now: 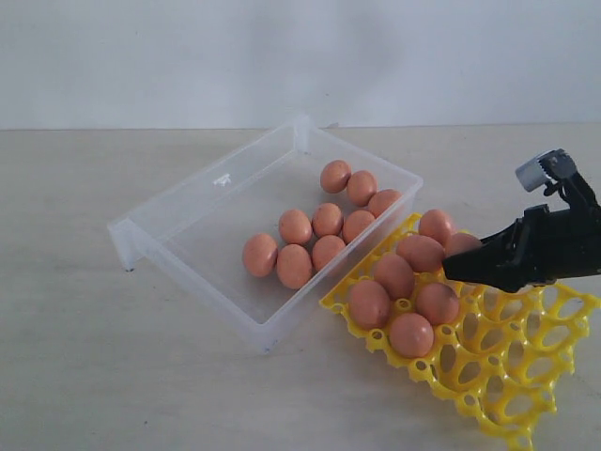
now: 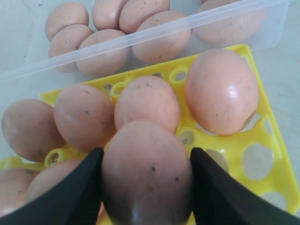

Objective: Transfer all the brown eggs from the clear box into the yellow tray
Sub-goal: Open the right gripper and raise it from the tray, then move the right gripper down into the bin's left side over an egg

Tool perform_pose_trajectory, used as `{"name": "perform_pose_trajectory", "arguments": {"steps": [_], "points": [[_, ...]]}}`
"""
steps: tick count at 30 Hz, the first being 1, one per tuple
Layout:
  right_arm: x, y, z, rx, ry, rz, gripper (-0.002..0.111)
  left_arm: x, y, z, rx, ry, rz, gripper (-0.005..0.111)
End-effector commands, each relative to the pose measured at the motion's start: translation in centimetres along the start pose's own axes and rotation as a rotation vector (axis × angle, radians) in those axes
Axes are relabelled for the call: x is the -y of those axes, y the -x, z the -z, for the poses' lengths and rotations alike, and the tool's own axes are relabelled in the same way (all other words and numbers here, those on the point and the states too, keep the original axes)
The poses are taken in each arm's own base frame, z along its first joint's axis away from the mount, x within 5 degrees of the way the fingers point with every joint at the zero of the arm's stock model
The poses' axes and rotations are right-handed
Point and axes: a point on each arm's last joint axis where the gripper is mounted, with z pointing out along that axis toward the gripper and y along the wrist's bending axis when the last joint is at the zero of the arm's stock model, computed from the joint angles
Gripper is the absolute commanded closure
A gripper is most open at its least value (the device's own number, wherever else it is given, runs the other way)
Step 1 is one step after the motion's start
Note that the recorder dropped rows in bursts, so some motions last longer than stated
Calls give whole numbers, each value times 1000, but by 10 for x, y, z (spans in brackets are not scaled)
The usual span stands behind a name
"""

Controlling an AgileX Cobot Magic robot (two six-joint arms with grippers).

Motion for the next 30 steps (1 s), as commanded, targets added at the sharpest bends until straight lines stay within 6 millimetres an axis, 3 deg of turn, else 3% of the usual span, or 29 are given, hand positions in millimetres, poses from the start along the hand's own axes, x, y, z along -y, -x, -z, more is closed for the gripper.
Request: {"name": "perform_pose_trajectory", "arguments": {"steps": [1,5,9,11,19,25,26,28,29,30], "points": [[-1,1,0,5,10,-9,65,0,2,0,13,-7,7,103],[-1,1,0,6,12,-15,61,0,2,0,13,-7,7,103],[0,2,0,16,0,-33,35,0,2,0,13,-7,7,103],[0,3,0,26,-4,-41,31,0,2,0,13,-7,7,103],[2,7,1,69,-27,-75,31,0,2,0,13,-7,7,103],[-4,55,24,464,-44,-207,32,0,2,0,13,-7,7,103],[-13,71,35,603,38,-257,45,0,2,0,13,-7,7,103],[-14,85,44,693,38,-283,79,0,2,0,13,-7,7,103],[-16,92,46,699,64,-307,102,0,2,0,13,-7,7,103],[-19,99,46,705,89,-319,108,0,2,0,13,-7,7,103]]}}
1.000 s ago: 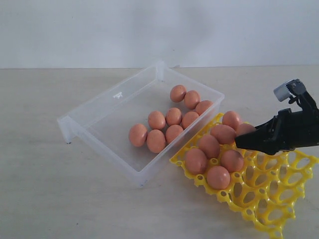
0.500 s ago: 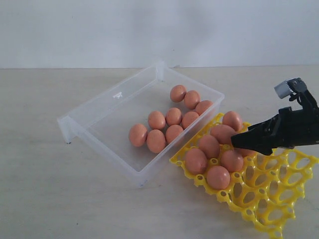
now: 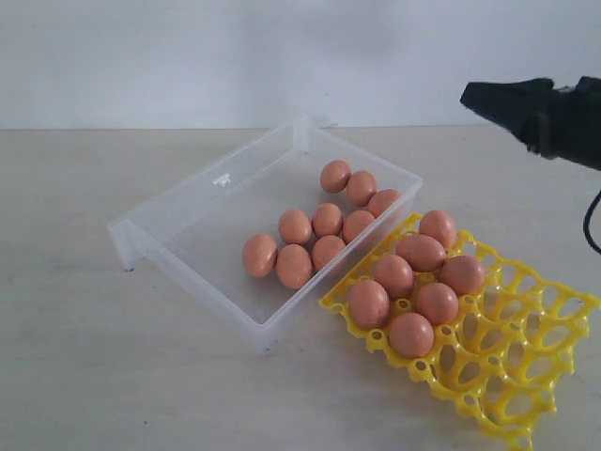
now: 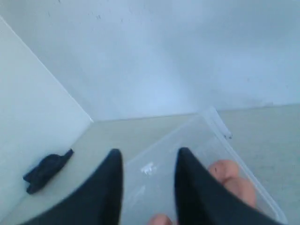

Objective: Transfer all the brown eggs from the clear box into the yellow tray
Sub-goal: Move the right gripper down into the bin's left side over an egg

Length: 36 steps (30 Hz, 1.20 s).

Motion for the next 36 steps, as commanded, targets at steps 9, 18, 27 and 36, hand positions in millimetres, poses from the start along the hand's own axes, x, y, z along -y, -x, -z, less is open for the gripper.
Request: {"name": "perform_pose_trajectory", "arguments": {"steps": [9,18,27,36], "points": [[-130,10,-111,-346,20,713,109,0,2,0,13,-7,7,103],[-168,-42,-160,-633,-649,1097,109,0,2,0,13,-7,7,103],[-189,-74,-211,-1092,-153,495,108,0,2,0,13,-7,7,103],[-155,-105,-234,-1080,-331,349,59,0,2,0,13,-7,7,103]]}}
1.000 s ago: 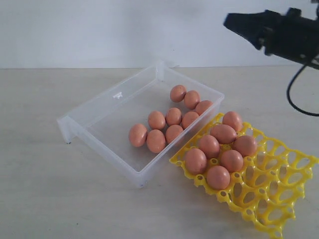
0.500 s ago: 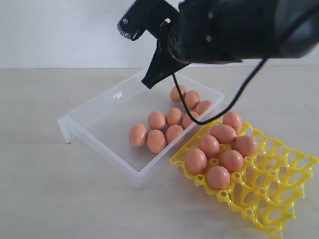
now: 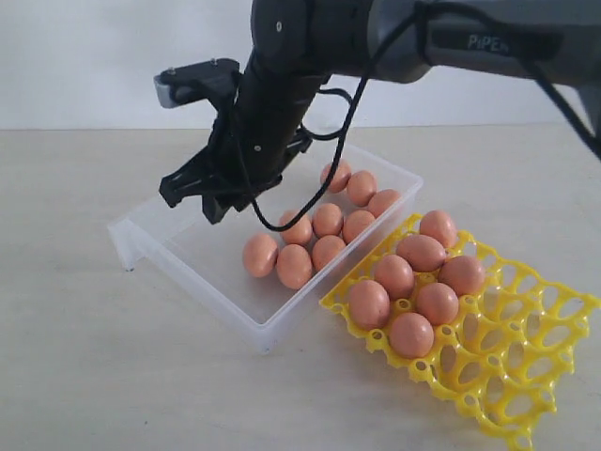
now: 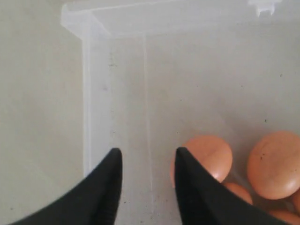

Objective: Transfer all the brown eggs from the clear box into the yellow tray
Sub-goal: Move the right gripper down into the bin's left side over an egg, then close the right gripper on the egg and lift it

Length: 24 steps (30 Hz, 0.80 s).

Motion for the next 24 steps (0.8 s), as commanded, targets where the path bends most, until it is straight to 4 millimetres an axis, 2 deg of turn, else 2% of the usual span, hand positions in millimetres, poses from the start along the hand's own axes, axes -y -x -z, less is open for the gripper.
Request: {"name": "perform_pose_trajectory", "arguments": {"steps": [1,3,6,12,19,21,23,24], "points": [[13,-7,-25,-48,-65,-146,56,0,2,0,13,-7,7,103],[18,-10,-33,-63,-103,-192,50,0,2,0,13,-7,7,103],[22,-12,-41,-70,-128,-252,47,0,2,0,13,-7,7,103],[26,-17,-59,-79,-142,-319,47,0,2,0,13,-7,7,103],[42,-23,-80,-74,-145,-496,50,0,2,0,13,-7,7,103],[42,-24,-80,-81,-149,-494,66,0,2,0,13,-7,7,103],[42,-26,-80,-99,-154,-476,91,0,2,0,13,-7,7,103],[42,-26,-80,-103,-155,-448,109,0,2,0,13,-7,7,103]]}}
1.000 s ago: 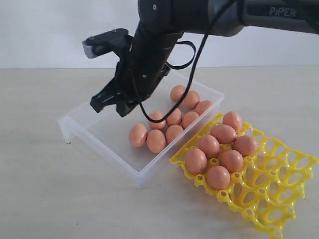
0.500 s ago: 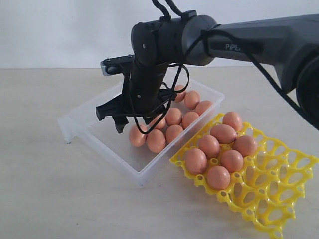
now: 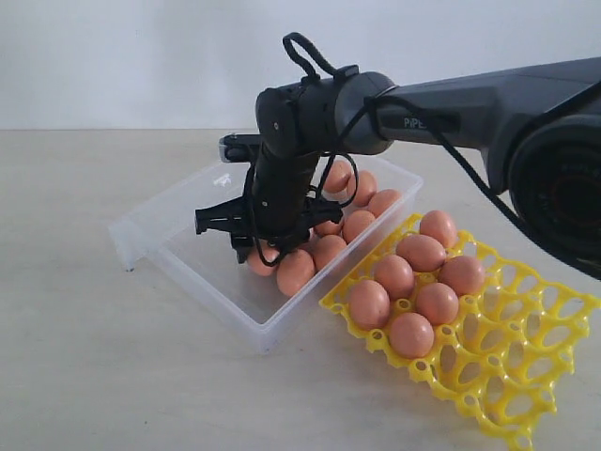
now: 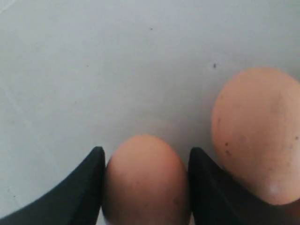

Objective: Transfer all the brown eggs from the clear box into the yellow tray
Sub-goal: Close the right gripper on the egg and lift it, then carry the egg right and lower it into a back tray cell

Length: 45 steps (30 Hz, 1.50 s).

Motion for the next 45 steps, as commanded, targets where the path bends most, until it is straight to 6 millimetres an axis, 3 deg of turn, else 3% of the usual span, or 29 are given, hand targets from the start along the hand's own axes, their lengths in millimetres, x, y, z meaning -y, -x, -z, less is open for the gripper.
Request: {"name": "perform_pose_trajectory", "arguments": {"steps": [1,4,8,18,22,24,25,26,27,29,30,32,33,35,36,38,42,45], "points": [[4,2,2,-5,-12,49,107,0,2,0,13,-7,7,103],[3,2,4,-4,-7,130,109,0,2,0,13,-7,7,103],[-1,6,23,36,2,231,109,0,2,0,13,-7,7,103],[-22,15,114,287,58,302,109,0,2,0,13,-7,7,103],[-25,-10,132,532,97,366,109,0,2,0,13,-7,7,103],[-12,-43,143,729,145,388,109,0,2,0,13,-7,7,103],[4,-68,151,837,169,378,109,0,2,0,13,-7,7,103],[16,-81,151,875,170,363,109,0,2,0,13,-7,7,103],[45,-101,148,927,146,291,109,0,2,0,13,-7,7,103],[103,-116,148,1001,7,2,109,0,2,0,13,-7,7,103],[145,-121,152,1068,-141,-248,109,0,2,0,13,-7,7,103],[201,-132,163,1175,-330,-639,109,0,2,0,13,-7,7,103],[217,-135,168,1212,-356,-754,109,0,2,0,13,-7,7,103],[243,-137,172,1259,-222,-981,109,0,2,0,13,-7,7,103],[254,-136,171,1246,-53,-1122,109,0,2,0,13,-7,7,103],[262,-129,170,1258,163,-1147,109,0,2,0,13,-7,7,103],[277,-106,171,1370,559,-833,109,0,2,0,13,-7,7,103],[303,-94,151,1222,737,-762,109,0,2,0,13,-7,7,103]]}}
